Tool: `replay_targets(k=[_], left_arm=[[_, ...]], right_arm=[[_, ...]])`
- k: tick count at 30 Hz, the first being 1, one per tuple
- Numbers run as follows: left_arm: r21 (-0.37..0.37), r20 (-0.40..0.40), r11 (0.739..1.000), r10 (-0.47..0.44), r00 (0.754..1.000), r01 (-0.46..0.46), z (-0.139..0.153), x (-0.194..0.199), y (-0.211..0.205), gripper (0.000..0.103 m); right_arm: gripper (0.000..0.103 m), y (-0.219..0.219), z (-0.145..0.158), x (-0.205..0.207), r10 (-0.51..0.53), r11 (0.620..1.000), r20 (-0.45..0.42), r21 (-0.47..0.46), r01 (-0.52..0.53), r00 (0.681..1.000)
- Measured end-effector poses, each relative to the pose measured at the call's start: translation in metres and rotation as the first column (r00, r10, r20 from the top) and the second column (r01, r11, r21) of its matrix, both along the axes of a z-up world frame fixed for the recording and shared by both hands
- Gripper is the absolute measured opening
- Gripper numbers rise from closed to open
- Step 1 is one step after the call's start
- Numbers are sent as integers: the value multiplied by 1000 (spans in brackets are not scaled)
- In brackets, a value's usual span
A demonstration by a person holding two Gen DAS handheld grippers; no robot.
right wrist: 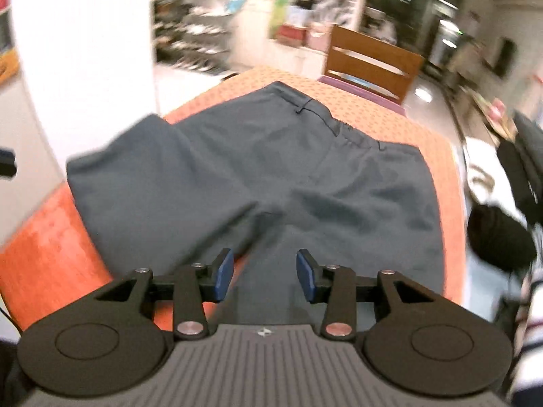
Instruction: Fold clothes
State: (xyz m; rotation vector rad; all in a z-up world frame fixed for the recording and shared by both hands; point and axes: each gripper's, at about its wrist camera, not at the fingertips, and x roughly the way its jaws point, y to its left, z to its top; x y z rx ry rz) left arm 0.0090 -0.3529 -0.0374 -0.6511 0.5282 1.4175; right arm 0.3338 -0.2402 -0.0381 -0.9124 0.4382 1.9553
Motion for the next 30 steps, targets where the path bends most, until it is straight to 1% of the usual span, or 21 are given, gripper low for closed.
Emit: replay_targets(k=[2,5,7,12,16,19,23,27,30], left_arm=[[-5,-18,999,-44,999,44,3,-30,-7,38],[-10,-45,994,-111,993,111,11,-73,-18,39],[-10,-58,990,-139,989,139,14,-95,-23,43],[-13,-85,983,-184,979,184,19,-142,-30,43],[-8,-103,978,-207,973,207,20,-166,-23,43],[-6,-104,972,-233,967,234,18,-180,-11,44],[-6,-102,956,-292,951,293,11,-189,17,44],[-7,-109,931,-364,925,366,6,-193,59,44],[3,-120,902,-427,896,431,7,-194,96,44]], right_arm=[[47,-16,-1,-21,-95,995,-22,-18,95,995],[47,-37,0,-49,-198,980,-60,-44,196,978],[48,-46,-1,-65,-219,975,-64,-43,217,974],[50,-70,-3,-103,-272,962,-72,-42,269,960],[51,-88,-5,-133,-313,950,-79,-42,310,947],[51,-95,-12,-149,-332,943,-77,-52,328,940],[51,-100,-20,-170,-366,931,-73,-39,364,928],[51,-101,-23,-185,-417,909,-76,-4,418,906],[53,-101,-24,-198,-457,887,-84,26,461,885]])
